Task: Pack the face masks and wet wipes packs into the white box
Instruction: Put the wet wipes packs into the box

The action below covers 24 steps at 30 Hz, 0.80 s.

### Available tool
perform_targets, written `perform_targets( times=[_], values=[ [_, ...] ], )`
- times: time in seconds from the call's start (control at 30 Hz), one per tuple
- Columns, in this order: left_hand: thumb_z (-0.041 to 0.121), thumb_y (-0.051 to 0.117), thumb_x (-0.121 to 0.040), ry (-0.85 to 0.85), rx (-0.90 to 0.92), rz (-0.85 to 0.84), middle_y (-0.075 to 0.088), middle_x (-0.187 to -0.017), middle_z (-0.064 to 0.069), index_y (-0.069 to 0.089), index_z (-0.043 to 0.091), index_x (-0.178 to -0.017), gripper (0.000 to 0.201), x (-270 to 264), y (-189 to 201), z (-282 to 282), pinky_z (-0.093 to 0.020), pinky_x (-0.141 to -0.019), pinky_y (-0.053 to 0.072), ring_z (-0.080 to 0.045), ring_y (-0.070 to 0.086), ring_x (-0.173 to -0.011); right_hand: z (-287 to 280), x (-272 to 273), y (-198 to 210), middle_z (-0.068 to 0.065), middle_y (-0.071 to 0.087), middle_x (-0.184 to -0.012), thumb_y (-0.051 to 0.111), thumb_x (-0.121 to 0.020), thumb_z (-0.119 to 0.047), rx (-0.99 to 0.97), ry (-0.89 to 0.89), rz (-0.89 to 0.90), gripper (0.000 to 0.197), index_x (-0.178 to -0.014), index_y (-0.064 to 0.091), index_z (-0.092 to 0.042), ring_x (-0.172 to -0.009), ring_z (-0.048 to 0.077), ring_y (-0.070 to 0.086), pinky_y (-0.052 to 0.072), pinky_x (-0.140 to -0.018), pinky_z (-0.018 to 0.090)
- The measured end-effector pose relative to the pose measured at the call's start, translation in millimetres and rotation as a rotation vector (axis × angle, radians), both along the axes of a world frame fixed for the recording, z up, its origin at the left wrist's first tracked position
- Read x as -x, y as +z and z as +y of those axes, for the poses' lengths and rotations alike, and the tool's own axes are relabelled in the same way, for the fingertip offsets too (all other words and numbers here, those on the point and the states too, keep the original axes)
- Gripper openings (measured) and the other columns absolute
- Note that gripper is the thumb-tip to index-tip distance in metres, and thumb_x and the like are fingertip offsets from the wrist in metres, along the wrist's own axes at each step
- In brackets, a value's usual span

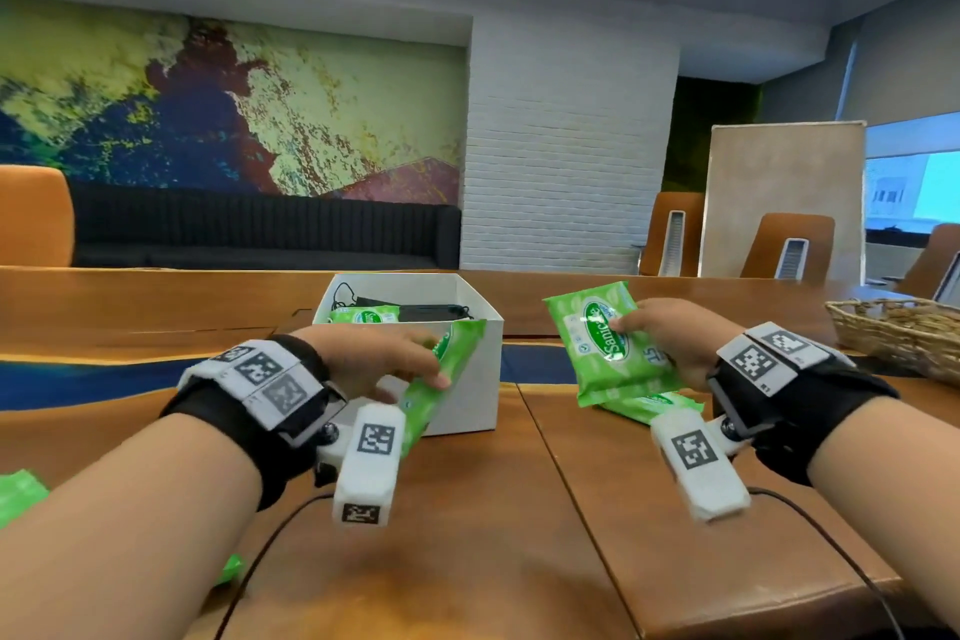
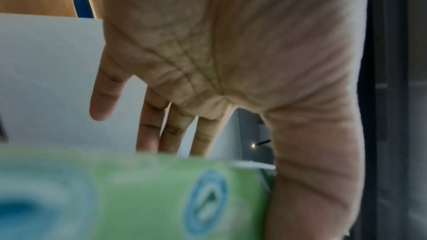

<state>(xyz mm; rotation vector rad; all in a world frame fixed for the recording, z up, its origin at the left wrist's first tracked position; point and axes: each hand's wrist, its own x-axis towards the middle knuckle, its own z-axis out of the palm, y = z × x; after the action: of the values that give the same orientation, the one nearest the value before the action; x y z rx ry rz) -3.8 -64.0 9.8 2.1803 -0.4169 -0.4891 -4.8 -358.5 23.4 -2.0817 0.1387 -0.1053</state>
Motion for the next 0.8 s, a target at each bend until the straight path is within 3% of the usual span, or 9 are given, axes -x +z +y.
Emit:
perform_targets(
  times=[0.13, 0.27, 0.4, 0.47, 0.53, 0.63, 0.7, 0.8],
  values=[
    [0.028, 0.074, -0.044, 0.049, 0.319, -0.075, 0.067, -0.102, -0.003, 0.063, 0.022, -0.106, 0.064, 5, 21, 30, -0.039, -0.094, 0.046, -0.02, 0.061, -0.098, 23, -33, 9, 0.015, 0.066, -0.112, 0.062, -0.086, -0.021, 0.059, 0.05, -0.072, 0.013, -0.095, 0.062, -0.011, -0.102, 0.035, 0.063, 0.047, -0.098, 0.052],
    [0.023, 0.074, -0.054, 0.156, 0.536, -0.139, 0.065, -0.106, -0.009, 0.062, 0.02, -0.109, 0.057, 3, 37, 56, -0.042, -0.091, 0.051, -0.024, 0.062, -0.098, 63, -57, 24, 0.018, 0.066, -0.114, 0.062, -0.087, -0.024, 0.111, 0.107, -0.112, 0.037, -0.117, 0.06, -0.003, -0.107, 0.036, 0.062, 0.048, -0.097, 0.05],
    [0.019, 0.069, -0.076, 0.29, 0.744, -0.106, 0.059, -0.115, -0.012, 0.059, 0.019, -0.115, 0.04, -3, 45, 74, -0.033, -0.064, 0.06, -0.025, 0.063, -0.088, 101, -82, 35, 0.019, 0.056, -0.13, 0.054, -0.092, -0.026, 0.255, 0.136, -0.089, 0.042, -0.126, 0.056, -0.001, -0.12, 0.035, 0.053, 0.043, -0.103, 0.044],
    [0.023, 0.058, -0.087, 0.364, 0.852, -0.101, 0.056, -0.121, -0.015, 0.057, 0.013, -0.121, 0.035, -12, 44, 81, -0.031, -0.059, 0.06, -0.025, 0.062, -0.087, 117, -90, 41, 0.015, 0.052, -0.135, 0.047, -0.097, -0.024, 0.354, 0.128, -0.062, 0.041, -0.132, 0.051, -0.003, -0.123, 0.032, 0.051, 0.042, -0.104, 0.035],
    [0.028, 0.057, -0.09, 0.416, 0.966, -0.103, 0.058, -0.124, -0.017, 0.058, 0.011, -0.118, 0.033, -24, 39, 84, -0.032, -0.063, 0.06, -0.027, 0.062, -0.095, 129, -98, 47, 0.013, 0.052, -0.133, 0.038, -0.101, -0.022, 0.41, 0.093, -0.101, 0.039, -0.137, 0.046, -0.007, -0.119, 0.029, 0.052, 0.042, -0.091, 0.026],
    [0.04, 0.054, -0.09, 0.432, 1.098, -0.106, 0.062, -0.124, -0.018, 0.06, 0.012, -0.112, 0.036, -43, 34, 82, -0.039, -0.077, 0.057, -0.032, 0.062, -0.108, 138, -124, 43, 0.012, 0.057, -0.115, 0.045, -0.098, -0.026, 0.531, 0.147, -0.074, 0.04, -0.13, 0.053, -0.004, -0.094, 0.018, 0.05, 0.041, -0.063, 0.017],
    [0.051, 0.049, -0.091, 0.438, 1.17, -0.078, 0.065, -0.115, -0.015, 0.06, 0.014, -0.117, 0.047, -55, 31, 77, -0.038, -0.073, 0.056, -0.029, 0.064, -0.1, 140, -141, 35, 0.009, 0.056, -0.11, 0.051, -0.094, -0.027, 0.471, 0.137, -0.071, 0.036, -0.123, 0.057, -0.007, -0.09, 0.016, 0.047, 0.038, -0.061, 0.013],
    [0.062, 0.043, -0.09, 0.455, 1.25, -0.034, 0.063, -0.119, -0.014, 0.054, 0.016, -0.125, 0.059, -73, 27, 70, -0.042, -0.08, 0.052, -0.031, 0.061, -0.106, 148, -158, 28, 0.001, 0.053, -0.096, 0.055, -0.092, -0.031, 0.499, 0.123, -0.035, 0.014, -0.094, 0.056, -0.017, -0.081, 0.015, 0.049, 0.041, -0.06, 0.019]
  ],
)
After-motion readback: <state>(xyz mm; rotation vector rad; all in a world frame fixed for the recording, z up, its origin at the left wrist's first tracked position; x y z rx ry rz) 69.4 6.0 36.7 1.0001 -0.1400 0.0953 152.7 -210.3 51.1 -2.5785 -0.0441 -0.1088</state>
